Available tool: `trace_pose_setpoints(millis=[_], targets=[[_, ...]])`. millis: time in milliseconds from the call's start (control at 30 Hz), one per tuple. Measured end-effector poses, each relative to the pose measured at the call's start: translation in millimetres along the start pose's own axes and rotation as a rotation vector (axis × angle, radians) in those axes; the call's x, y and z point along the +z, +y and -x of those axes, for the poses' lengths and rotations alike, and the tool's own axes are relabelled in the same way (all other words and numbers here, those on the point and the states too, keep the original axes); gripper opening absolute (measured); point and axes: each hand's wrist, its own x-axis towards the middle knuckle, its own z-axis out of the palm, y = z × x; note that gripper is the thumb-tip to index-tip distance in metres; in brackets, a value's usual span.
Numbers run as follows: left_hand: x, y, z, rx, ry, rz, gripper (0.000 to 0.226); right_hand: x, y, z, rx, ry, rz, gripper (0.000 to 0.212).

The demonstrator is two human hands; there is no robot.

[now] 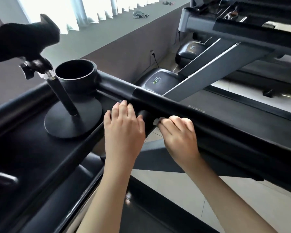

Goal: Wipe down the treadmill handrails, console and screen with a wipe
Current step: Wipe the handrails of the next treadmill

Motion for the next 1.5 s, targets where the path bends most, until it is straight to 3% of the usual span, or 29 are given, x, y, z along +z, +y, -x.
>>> trace_pose_setpoints(millis=[167,333,500,700,867,1033,1267,1367,1500], targets=[[1,1,-2,0.018,0.015,-0.012,0.054,-13,11,1,0.173,0.108,-0.068,0.017],[0,1,0,0.03,-0.007,-0.037,0.052,2,-14,-9,0.171,0.032,-0.069,0.017],[-1,0,1,0.032,0.007,-0.022,0.052,-22,1,-5,0.368,0.115,-0.007,0.02],[1,11,0,0.034,0.043,0.112,0.048,-20,0,-32,0.45,0.016,0.059,0.014],[6,26,-7,0.177,0.001,0.206,0.054,-37,11,-21,0.608,0.008,0.068,0.021],[8,23,-7,0.152,-0.026,0.267,0.055,-19,-3,-36,0.521,-0.003,-0.009,0.018],[4,23,-9,0.121,-0.067,0.346,0.059,-34,1,22,0.428,0.049,0.034,0.019],[5,22,-9,0.127,-0.07,0.347,0.059,-8,-13,24,0.355,-0.024,-0.03,0.017],[5,22,-7,0.122,-0.09,0.346,0.06,-8,-5,41,0.273,-0.038,0.037,0.031]])
